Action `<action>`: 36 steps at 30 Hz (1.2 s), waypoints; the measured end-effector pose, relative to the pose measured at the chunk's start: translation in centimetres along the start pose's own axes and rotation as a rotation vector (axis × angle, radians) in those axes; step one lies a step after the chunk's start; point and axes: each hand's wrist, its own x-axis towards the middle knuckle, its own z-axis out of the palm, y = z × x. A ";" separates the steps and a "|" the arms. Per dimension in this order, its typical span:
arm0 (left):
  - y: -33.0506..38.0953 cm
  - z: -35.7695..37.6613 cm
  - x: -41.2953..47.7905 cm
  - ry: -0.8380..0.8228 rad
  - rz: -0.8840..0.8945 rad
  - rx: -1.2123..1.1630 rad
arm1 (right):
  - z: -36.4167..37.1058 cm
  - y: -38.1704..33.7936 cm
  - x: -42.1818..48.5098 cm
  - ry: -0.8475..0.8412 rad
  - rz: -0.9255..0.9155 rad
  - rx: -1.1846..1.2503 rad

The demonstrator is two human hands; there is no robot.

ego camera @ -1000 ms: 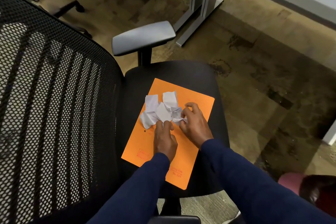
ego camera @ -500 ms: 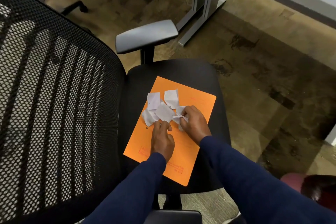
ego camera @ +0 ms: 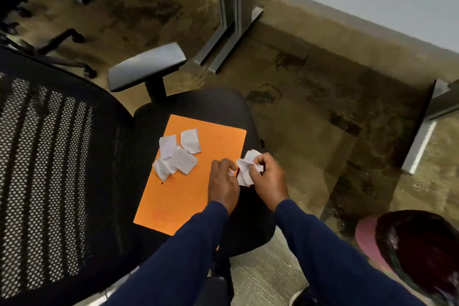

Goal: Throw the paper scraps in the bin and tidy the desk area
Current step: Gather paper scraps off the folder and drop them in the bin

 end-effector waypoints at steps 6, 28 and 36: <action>6.3 6.9 -0.8 -0.096 0.125 -0.016 | -8.3 4.9 -0.6 0.122 0.105 0.097; 24.3 41.0 -16.1 -0.571 0.332 0.041 | -37.3 31.4 -8.6 0.615 0.453 0.100; 24.0 49.8 -19.9 -0.690 0.212 0.069 | -39.9 39.3 -9.8 0.680 0.623 0.121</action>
